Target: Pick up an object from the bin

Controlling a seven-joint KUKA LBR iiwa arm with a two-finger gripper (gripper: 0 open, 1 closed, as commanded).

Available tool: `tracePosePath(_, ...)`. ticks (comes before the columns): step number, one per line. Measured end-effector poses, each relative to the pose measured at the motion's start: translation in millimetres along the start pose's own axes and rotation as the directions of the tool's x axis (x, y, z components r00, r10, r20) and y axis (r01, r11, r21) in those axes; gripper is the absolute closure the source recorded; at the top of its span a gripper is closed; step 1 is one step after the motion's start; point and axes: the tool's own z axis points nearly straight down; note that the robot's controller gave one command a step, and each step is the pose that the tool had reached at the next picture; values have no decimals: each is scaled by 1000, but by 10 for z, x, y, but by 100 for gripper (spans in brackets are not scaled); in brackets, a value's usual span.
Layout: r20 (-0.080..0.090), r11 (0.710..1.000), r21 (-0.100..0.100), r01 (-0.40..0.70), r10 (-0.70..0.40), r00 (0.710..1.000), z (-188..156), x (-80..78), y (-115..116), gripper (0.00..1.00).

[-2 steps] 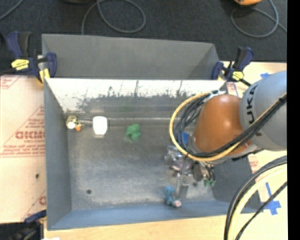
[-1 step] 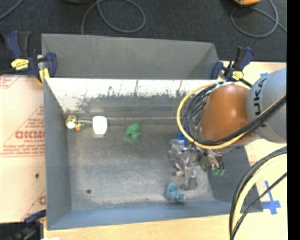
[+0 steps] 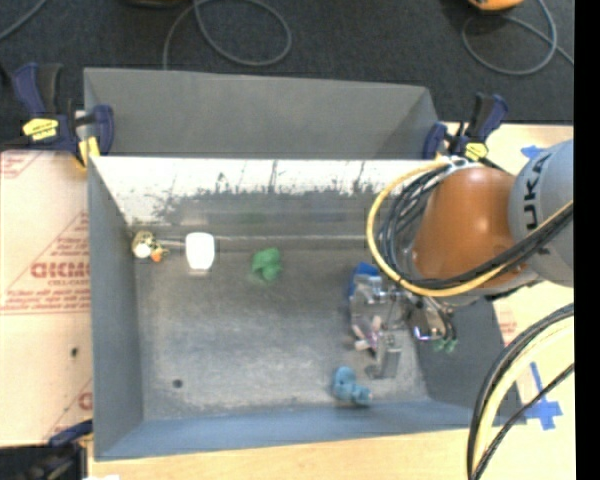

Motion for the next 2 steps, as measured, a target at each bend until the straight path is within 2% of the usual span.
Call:
tracePosePath(1, -7, 980, 1, -197, 197, 980, 410, -83, -256, 0)
tracePosePath(2, 4, 999, 2, -37, 37, 999, 553, -102, -278, 100)
